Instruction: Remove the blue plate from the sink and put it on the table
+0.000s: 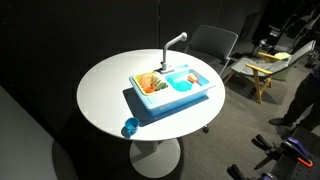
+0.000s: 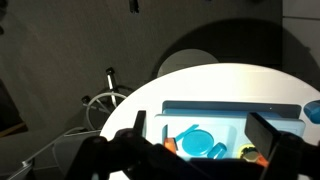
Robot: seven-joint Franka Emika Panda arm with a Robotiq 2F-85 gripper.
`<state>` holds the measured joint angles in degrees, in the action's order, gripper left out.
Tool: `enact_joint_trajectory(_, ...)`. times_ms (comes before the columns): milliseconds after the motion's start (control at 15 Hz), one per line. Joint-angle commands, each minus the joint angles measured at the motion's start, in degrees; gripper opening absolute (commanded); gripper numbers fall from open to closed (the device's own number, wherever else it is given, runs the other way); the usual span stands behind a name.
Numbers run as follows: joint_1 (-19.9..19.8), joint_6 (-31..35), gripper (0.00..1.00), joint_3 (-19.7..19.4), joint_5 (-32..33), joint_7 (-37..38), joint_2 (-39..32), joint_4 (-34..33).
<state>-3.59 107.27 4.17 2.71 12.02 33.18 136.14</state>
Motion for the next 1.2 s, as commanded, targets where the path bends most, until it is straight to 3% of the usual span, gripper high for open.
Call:
enact_joint_trajectory(0, 0.14, -0.24, 1.00, -0.97, 1.61, -1.94, -3.25, -4.35)
enact_joint_trajectory(533, 0.87, 3.96, 1.00, -2.84, 5.56, -11.14, -15.34, -16.64)
enact_joint_trajectory(1133, 1.10, 10.17, 1.00, -5.16, 4.44, -23.57, -30.17, -25.78)
